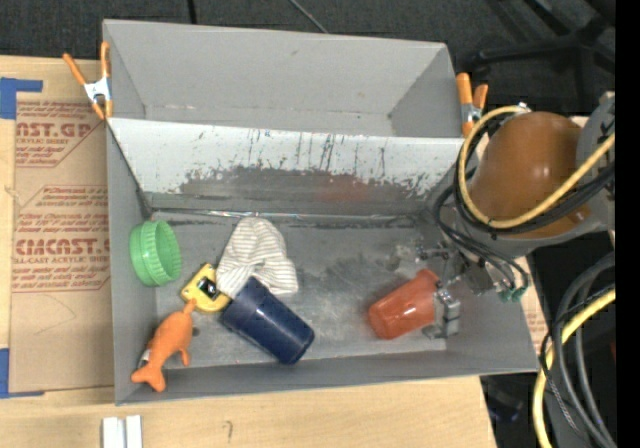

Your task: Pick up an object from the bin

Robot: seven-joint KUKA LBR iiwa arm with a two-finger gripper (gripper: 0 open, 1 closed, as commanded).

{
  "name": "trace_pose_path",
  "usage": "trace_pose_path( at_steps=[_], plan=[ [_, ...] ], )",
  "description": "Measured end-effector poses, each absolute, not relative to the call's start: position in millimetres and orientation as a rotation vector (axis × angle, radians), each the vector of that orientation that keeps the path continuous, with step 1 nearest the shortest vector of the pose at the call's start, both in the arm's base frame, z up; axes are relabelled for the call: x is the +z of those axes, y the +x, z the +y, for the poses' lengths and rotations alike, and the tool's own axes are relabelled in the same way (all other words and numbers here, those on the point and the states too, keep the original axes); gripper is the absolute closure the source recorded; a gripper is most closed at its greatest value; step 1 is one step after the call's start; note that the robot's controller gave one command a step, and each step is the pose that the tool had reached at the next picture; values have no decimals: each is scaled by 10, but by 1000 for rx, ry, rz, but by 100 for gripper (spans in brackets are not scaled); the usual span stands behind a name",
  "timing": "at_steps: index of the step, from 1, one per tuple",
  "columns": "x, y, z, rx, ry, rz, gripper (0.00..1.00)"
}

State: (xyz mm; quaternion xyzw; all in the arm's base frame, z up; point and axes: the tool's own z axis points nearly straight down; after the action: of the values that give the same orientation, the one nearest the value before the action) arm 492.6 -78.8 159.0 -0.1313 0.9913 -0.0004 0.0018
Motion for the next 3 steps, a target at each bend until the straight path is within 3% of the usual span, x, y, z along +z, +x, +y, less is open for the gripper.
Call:
trace_pose_path(
  at_steps=[1,2,3],
  plan=[
    [1303,5011,-774,1,-564,3091,0],
    [1152,4911,-829,1,-601,3082,0],
    [955,4968,-843,3,-481,3104,0]
  ],
)
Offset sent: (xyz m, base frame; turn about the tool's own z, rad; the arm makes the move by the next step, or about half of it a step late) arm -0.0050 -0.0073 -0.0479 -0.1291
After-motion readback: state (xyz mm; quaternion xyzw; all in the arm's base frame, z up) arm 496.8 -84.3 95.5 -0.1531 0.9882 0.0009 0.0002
